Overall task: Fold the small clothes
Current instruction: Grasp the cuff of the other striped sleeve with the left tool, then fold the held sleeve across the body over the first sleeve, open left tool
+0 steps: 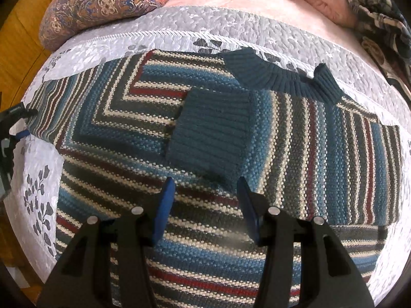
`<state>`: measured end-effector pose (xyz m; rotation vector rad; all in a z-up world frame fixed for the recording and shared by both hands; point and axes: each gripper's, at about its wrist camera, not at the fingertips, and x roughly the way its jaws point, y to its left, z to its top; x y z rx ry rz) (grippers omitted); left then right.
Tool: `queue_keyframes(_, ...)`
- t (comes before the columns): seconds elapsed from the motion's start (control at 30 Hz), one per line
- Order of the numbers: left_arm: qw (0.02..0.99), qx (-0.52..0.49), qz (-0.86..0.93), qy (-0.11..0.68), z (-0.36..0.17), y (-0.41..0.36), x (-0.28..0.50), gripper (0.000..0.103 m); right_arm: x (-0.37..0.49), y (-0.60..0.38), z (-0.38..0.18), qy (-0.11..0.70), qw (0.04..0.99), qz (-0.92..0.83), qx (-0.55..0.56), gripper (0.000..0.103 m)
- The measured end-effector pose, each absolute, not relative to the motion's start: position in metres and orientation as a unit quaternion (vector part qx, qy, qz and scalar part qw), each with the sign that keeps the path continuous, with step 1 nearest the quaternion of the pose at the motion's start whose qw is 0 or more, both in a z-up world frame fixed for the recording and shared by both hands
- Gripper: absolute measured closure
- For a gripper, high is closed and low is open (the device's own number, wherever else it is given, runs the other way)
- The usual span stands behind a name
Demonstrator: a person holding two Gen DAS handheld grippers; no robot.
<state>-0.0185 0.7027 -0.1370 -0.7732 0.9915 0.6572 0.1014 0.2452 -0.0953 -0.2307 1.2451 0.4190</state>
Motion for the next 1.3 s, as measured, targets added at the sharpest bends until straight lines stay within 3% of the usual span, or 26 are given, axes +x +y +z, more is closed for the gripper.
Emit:
queue_keyframes(0.27,0.760,-0.330,0.323,0.457,-0.143,0.712,-0.006,0.036,0.099,0.247,-0.100,0.581,0.783,0.197,-0.105,0.053)
queue_keyframes(0.37,0.765,-0.309,0.333,0.456,-0.143,0.710,-0.003,0.052,0.100,0.246,-0.099,0.580,0.784,0.196,-0.105,0.053)
queue_keyframes(0.43,0.772,-0.302,0.325,0.455,-0.142,0.709,0.000,0.076,0.101,0.244,-0.098,0.578,0.785,0.196,-0.104,0.053)
queue_keyframes(0.53,0.778,-0.295,0.316,0.455,-0.140,0.705,0.004,0.088,0.102,0.241,-0.096,0.576,0.787,0.195,-0.103,0.053)
queue_keyframes(0.83,0.814,-0.259,0.287,0.433,-0.109,0.656,0.005,0.090,0.104,0.221,-0.090,0.576,0.791,0.187,-0.093,0.053)
queue_keyframes(1.3,0.861,-0.216,0.158,0.433,-0.078,0.494,0.045,0.090,0.108,0.169,-0.080,0.575,0.800,0.158,-0.068,0.053)
